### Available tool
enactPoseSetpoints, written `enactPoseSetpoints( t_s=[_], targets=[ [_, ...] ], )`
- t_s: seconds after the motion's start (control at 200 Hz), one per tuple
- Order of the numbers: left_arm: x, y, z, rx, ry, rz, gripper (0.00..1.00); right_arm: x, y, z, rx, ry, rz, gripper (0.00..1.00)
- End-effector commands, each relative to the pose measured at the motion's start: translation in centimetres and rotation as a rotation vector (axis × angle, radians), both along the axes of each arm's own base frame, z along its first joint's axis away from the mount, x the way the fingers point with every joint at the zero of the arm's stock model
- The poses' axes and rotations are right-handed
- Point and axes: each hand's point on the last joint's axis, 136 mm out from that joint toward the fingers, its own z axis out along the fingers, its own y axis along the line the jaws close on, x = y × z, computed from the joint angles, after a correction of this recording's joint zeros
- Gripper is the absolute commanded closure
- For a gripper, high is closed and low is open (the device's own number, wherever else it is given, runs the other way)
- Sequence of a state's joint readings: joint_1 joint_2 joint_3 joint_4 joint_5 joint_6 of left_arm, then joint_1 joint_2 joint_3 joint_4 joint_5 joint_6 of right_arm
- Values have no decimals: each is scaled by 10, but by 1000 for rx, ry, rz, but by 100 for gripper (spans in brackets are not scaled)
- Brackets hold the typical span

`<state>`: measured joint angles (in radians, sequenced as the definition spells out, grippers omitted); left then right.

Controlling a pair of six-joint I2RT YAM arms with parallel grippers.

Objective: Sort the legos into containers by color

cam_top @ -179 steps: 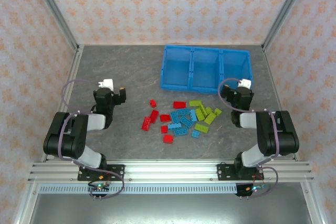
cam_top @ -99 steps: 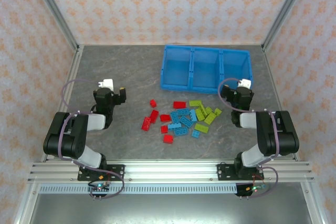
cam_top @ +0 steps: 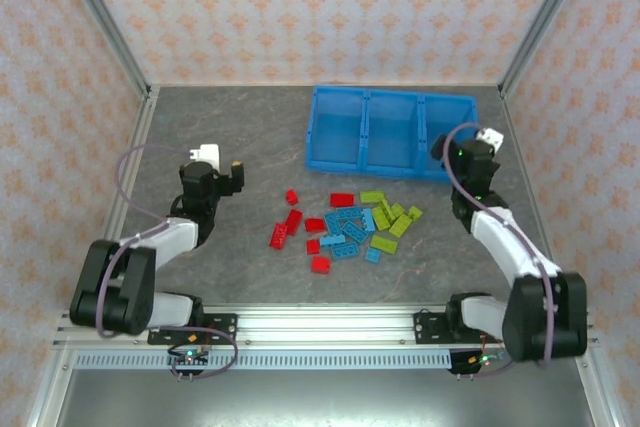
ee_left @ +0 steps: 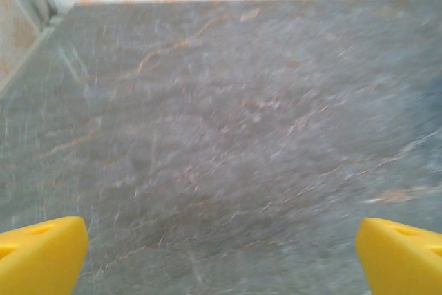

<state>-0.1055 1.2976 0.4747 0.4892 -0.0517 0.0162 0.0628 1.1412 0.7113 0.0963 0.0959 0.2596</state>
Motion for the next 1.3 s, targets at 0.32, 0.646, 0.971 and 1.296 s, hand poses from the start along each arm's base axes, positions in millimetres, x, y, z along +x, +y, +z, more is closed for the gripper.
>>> enactPoseSetpoints(
  t_s=[0.32,0.646,0.971,1.296],
  targets=[
    [-82,-176,134,-145,107,-621,0,-125,78,-69,132,782,94,1],
    [-162,-229,110,195,238,-1281,0,-120,96,-110,187,837,81,1],
    [-160,-219,76,223,215,-1225,0,-86,80,-146,178,811,-92,11],
    [-157,-220,71,222,234,-1218,0,-89,83,-182,275,847,-116,31]
  ],
)
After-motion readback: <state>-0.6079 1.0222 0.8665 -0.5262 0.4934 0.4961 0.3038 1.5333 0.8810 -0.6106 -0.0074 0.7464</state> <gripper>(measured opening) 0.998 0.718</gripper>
